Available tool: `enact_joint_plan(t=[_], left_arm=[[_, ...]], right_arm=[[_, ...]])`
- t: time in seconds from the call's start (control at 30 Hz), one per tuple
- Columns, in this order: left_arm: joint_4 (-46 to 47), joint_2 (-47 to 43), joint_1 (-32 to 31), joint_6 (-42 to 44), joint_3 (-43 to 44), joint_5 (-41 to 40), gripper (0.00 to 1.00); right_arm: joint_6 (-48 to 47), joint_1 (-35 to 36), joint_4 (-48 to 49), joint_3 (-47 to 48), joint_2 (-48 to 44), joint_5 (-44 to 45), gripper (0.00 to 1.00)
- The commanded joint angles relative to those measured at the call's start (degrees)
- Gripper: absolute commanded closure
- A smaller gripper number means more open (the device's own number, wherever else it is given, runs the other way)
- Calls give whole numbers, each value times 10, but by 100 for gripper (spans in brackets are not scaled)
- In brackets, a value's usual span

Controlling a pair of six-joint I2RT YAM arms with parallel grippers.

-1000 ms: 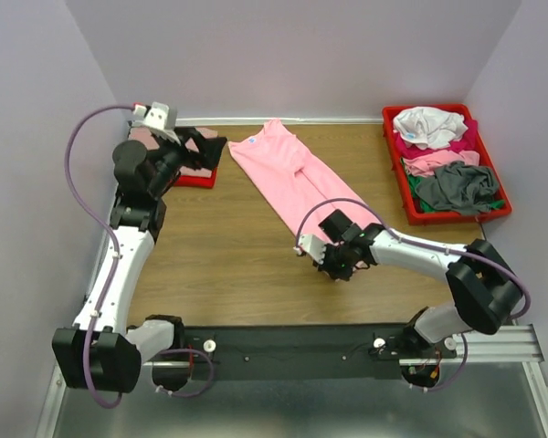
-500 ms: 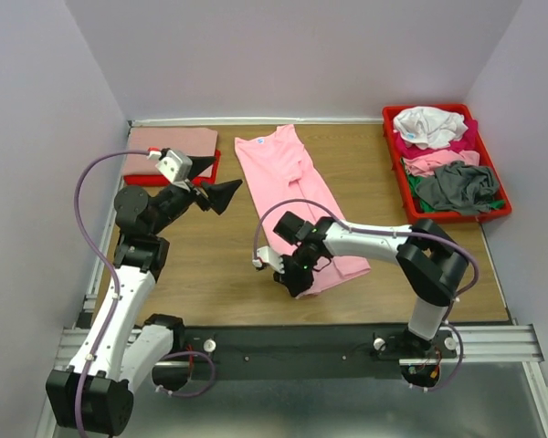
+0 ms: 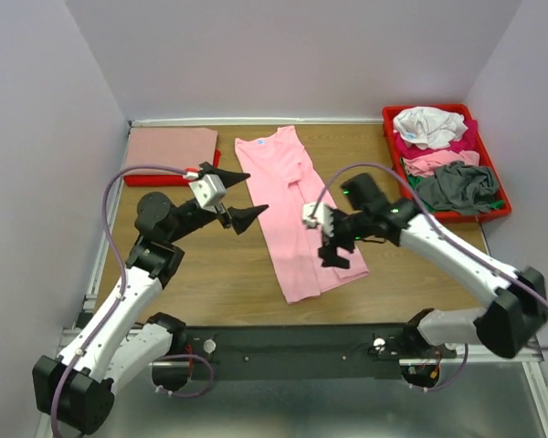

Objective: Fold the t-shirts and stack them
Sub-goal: Fold the tshirt

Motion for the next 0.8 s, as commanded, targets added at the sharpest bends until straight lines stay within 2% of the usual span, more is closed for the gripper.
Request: enact_joint_plan(t=[0.0,0.07,0.1,0.17,0.2,0.27,0.3,0.43,0.63,0.73,0.77], left_arm=[[-8,6,-85,85,-15,-54,14],[-15,10,-133,105,-15,-92,15],[-31,17,-183,132,-14,-128,18],[-50,28,-249,160,-10,-184,21],[-72,44,-313,176,-8,-238,26],[-95,63,-365,207,-2,-284,34],[-114,84,-414,212,0,-329,36],[-143,121,-494,253,-2,-411,38],[-161,165,-501,326,-34,-451,31],[-169,188,-516,342,-37,-461,21],[-169,195,-524,341,-36,-461,21]], right_arm=[[-64,-107,-22,-69,-94,-9,0],[-111,-146,-25,-96,-142,-39,0],[-133,-177,-31,-110,-152,-49,0],[-207,-194,-46,-159,-162,-63,0],[-228,-209,-47,-179,-170,-66,0],[-277,-219,-52,-218,-170,-69,1],[-291,-226,-53,-224,-170,-69,1],[-343,-251,-54,-231,-164,-50,2],[-439,-259,-56,-213,-123,-63,0],[-517,-259,-79,-232,-101,-57,0],[-526,-258,-79,-235,-100,-44,0]])
